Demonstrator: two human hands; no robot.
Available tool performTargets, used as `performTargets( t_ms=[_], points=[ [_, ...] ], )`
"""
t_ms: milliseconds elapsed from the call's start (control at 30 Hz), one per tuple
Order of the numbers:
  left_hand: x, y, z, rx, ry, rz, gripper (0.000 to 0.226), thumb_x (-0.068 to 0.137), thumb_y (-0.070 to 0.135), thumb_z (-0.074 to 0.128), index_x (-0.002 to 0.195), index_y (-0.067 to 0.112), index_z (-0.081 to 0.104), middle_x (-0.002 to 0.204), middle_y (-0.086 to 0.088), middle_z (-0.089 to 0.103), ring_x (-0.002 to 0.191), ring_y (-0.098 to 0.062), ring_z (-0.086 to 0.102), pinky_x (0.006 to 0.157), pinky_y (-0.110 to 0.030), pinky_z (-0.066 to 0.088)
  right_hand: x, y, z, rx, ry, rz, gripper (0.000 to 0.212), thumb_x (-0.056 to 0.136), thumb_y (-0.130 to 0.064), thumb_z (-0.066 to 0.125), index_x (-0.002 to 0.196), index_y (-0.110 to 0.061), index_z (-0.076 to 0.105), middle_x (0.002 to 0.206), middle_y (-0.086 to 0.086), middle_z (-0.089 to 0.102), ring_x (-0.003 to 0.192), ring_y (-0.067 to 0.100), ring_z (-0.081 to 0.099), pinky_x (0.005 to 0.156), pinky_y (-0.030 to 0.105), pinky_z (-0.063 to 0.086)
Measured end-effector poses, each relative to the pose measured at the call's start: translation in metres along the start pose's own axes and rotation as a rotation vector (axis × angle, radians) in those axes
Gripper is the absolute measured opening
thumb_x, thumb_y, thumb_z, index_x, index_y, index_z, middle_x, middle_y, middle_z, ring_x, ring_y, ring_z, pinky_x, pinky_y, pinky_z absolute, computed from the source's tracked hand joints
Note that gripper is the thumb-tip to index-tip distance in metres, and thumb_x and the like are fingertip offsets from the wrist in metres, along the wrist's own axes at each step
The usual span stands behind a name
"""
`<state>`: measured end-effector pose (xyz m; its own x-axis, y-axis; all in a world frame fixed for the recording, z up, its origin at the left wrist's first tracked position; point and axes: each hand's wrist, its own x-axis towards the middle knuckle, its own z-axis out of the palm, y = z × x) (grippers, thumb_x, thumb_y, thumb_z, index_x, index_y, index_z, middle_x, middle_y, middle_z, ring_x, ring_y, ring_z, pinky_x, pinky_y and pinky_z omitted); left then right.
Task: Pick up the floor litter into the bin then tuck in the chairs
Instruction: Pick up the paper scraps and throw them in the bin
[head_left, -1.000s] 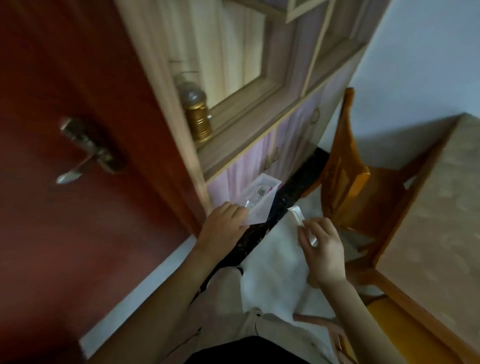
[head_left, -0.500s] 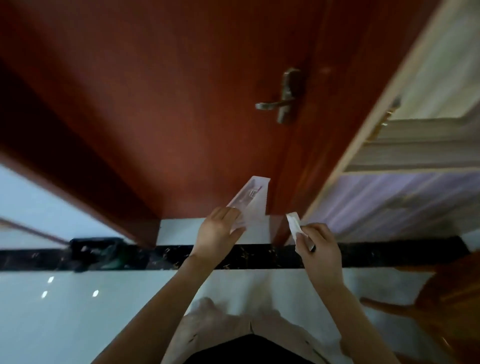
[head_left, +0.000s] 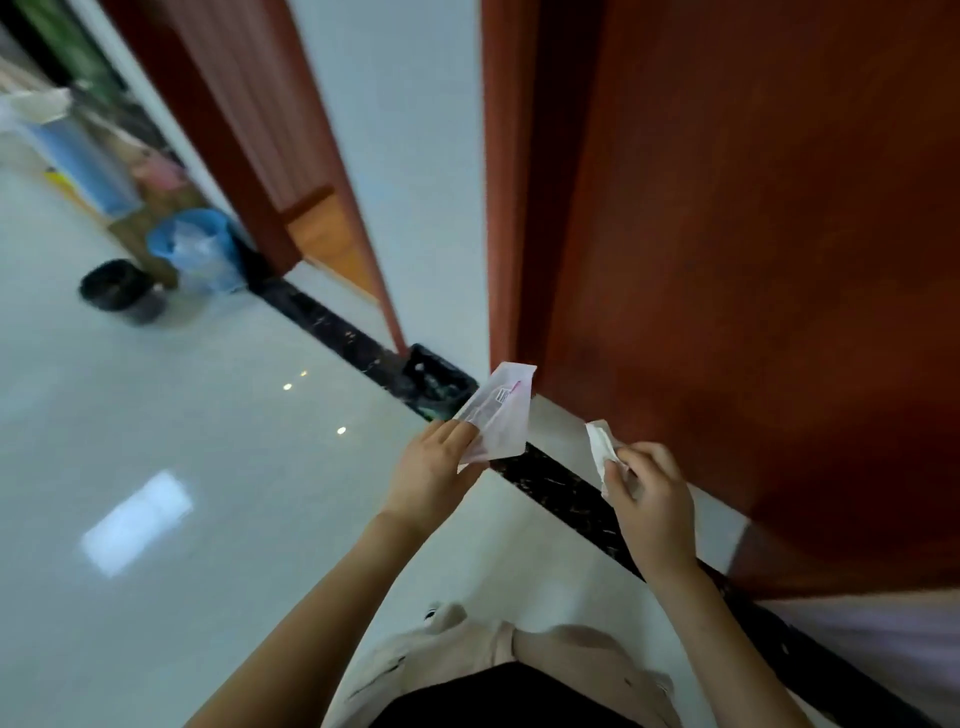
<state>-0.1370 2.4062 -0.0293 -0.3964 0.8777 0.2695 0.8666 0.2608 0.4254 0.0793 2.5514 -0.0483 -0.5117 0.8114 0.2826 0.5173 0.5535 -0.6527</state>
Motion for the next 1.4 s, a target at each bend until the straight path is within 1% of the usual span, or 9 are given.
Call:
performTargets(
  t_ms=[267, 300, 400, 467, 700, 867, 1033, 1233, 1400],
  points=[
    [-0.049, -0.149, -0.094, 0.042, 0.108, -0.32, 0.027, 0.073, 0.016, 0.079, 0.085, 0.014, 0.056, 0.078, 0.002, 0.059, 0.074, -0.023, 0.051, 0.059, -0.03, 0.044, 0.045, -0.122, 0.123, 0.133, -0.198, -0.09, 0.011, 0.089, -0.004, 0.068, 0.098, 0.001, 0.071, 0.098, 0.003, 0.058, 0.081, 0.018, 0.059, 0.068, 0.005, 0.042],
    [-0.051, -0.162, -0.099, 0.045, 0.116, -0.353, 0.027, 0.073, 0.016, 0.079, 0.085, 0.015, 0.055, 0.078, 0.003, 0.059, 0.074, -0.023, 0.051, 0.059, -0.029, 0.042, 0.051, -0.131, 0.135, 0.141, -0.212, -0.103, 0.01, 0.089, -0.003, 0.068, 0.098, 0.001, 0.07, 0.098, 0.003, 0.058, 0.082, 0.02, 0.06, 0.069, 0.008, 0.045],
    [-0.052, -0.199, -0.102, 0.033, 0.124, -0.441, 0.027, 0.074, 0.017, 0.078, 0.085, 0.016, 0.054, 0.077, 0.005, 0.058, 0.074, -0.021, 0.048, 0.057, -0.028, 0.038, 0.072, -0.147, 0.171, 0.151, -0.26, -0.136, 0.009, 0.089, -0.005, 0.067, 0.097, -0.002, 0.07, 0.098, 0.002, 0.059, 0.081, 0.021, 0.06, 0.066, 0.037, 0.054],
    [-0.047, -0.223, -0.1, 0.023, 0.11, -0.499, 0.027, 0.074, 0.016, 0.078, 0.084, 0.015, 0.053, 0.077, 0.006, 0.057, 0.074, -0.02, 0.047, 0.057, -0.028, 0.035, 0.089, -0.151, 0.193, 0.148, -0.273, -0.136, 0.008, 0.089, -0.005, 0.068, 0.096, -0.003, 0.07, 0.098, 0.002, 0.059, 0.08, 0.02, 0.06, 0.067, 0.043, 0.054],
    [0.021, -0.316, -0.101, -0.002, 0.071, -0.593, 0.026, 0.073, 0.014, 0.078, 0.082, 0.015, 0.054, 0.074, 0.009, 0.055, 0.072, -0.015, 0.042, 0.056, -0.027, 0.033, 0.174, -0.172, 0.266, 0.135, -0.313, -0.067, 0.009, 0.09, -0.008, 0.068, 0.097, -0.002, 0.07, 0.098, 0.0, 0.056, 0.082, 0.023, 0.06, 0.07, 0.039, 0.053],
    [0.1, -0.373, -0.119, -0.022, 0.049, -0.531, 0.026, 0.074, 0.016, 0.078, 0.082, 0.015, 0.054, 0.076, 0.007, 0.058, 0.074, -0.017, 0.047, 0.057, -0.031, 0.041, 0.248, -0.201, 0.307, 0.141, -0.27, -0.053, 0.009, 0.089, -0.006, 0.068, 0.095, 0.0, 0.069, 0.096, 0.002, 0.056, 0.076, 0.019, 0.059, 0.069, 0.028, 0.05],
    [0.161, -0.42, -0.13, -0.051, 0.039, -0.428, 0.026, 0.072, 0.014, 0.08, 0.083, 0.013, 0.056, 0.075, 0.005, 0.059, 0.072, -0.013, 0.042, 0.059, -0.024, 0.034, 0.293, -0.227, 0.338, 0.1, -0.199, -0.013, 0.011, 0.088, -0.006, 0.069, 0.096, 0.001, 0.07, 0.096, 0.002, 0.056, 0.073, 0.018, 0.058, 0.066, 0.023, 0.047],
    [0.211, -0.497, -0.127, -0.092, -0.123, -0.226, 0.026, 0.072, 0.014, 0.08, 0.084, 0.013, 0.057, 0.077, 0.005, 0.06, 0.073, -0.012, 0.041, 0.061, -0.025, 0.036, 0.301, -0.246, 0.383, 0.017, -0.079, 0.124, 0.006, 0.087, -0.005, 0.07, 0.092, 0.0, 0.07, 0.094, 0.006, 0.059, 0.073, 0.02, 0.058, 0.067, 0.027, 0.047],
    [0.252, -0.553, -0.118, -0.094, -0.324, -0.024, 0.026, 0.074, 0.018, 0.079, 0.084, 0.014, 0.056, 0.081, 0.003, 0.062, 0.075, -0.02, 0.05, 0.061, -0.033, 0.046, 0.278, -0.264, 0.417, -0.003, 0.062, 0.358, 0.005, 0.089, -0.005, 0.067, 0.092, -0.001, 0.069, 0.095, 0.005, 0.057, 0.077, 0.017, 0.055, 0.07, 0.026, 0.045]
  ],
)
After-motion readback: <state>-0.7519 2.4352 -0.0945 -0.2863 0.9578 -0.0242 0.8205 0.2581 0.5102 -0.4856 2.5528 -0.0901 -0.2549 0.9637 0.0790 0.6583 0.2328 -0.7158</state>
